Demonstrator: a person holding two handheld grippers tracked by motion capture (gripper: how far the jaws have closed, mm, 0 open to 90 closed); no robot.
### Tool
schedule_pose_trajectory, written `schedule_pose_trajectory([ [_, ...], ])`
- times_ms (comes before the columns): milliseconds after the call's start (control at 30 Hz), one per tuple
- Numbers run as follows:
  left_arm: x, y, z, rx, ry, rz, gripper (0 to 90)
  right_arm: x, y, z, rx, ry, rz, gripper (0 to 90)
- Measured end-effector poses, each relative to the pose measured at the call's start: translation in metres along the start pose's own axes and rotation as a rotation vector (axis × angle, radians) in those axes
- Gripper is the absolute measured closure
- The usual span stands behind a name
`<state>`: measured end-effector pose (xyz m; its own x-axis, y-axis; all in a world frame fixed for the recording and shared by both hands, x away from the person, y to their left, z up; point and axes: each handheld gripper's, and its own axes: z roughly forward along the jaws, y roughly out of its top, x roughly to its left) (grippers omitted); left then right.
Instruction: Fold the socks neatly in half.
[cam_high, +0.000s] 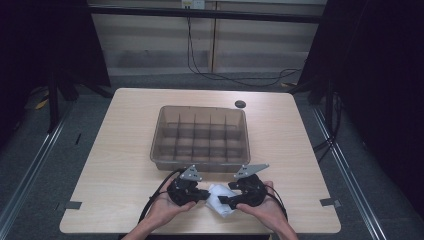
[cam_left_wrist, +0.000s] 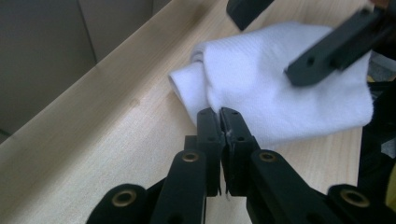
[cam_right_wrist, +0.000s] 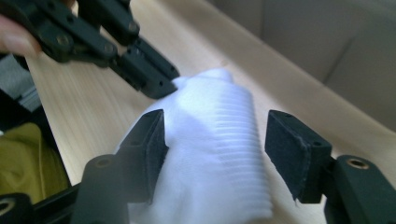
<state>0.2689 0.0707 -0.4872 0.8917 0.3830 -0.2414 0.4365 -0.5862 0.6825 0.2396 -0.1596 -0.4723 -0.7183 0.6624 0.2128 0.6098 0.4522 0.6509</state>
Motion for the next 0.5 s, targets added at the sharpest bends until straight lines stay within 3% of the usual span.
schedule_pose_trajectory([
  [133, 0.001, 0.0, -0.001, -0.002, 0.004, -0.007, 83.9, 0.003, -0.001, 0.005, 0.001, -0.005, -0.013, 32.2],
  [267, 0.001, 0.0, -0.009, -0.015, 0.014, -0.023, 70.5, 0.006, 0.001, 0.001, -0.023, 0.0, -0.025, 32.2],
  [500, 0.0, -0.005, -0.028, -0.057, 0.041, -0.028, 53.7, 0.014, -0.002, 0.011, 0.03, 0.006, -0.055, 27.1],
])
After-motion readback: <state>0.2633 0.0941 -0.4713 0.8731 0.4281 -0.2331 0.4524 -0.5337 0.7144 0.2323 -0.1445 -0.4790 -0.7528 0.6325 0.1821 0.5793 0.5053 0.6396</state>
